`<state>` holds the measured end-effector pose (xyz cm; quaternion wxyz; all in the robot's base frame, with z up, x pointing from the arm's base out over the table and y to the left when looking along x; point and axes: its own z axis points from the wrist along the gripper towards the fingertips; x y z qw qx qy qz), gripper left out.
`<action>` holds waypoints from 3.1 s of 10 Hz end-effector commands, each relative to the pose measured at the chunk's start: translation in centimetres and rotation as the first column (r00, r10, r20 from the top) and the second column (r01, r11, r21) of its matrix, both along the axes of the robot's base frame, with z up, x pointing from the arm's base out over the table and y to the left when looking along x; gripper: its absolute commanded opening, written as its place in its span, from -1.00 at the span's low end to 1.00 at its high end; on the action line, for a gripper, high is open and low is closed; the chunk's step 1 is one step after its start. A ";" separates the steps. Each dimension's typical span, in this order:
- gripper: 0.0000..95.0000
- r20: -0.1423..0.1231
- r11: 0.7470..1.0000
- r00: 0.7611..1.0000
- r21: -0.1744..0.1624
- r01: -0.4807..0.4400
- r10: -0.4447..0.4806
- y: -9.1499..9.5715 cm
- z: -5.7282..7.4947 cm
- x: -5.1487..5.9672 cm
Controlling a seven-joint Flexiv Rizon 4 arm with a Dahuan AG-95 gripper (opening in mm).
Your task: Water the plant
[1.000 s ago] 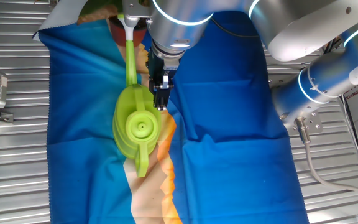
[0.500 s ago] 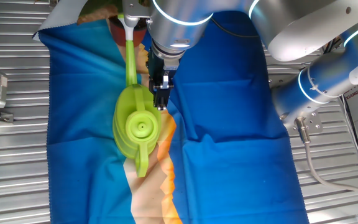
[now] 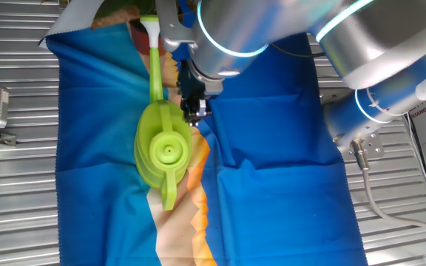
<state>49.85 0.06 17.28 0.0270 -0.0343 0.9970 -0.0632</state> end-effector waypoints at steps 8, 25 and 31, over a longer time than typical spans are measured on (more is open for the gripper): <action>-1.00 0.000 1.000 1.000 0.014 -0.006 0.006 0.1 0.1 0.0; -1.00 0.016 0.994 1.000 0.112 0.008 -0.010 -0.2 2.7 -0.1; -1.00 0.022 0.994 1.000 0.112 0.009 -0.011 -0.2 4.3 -0.6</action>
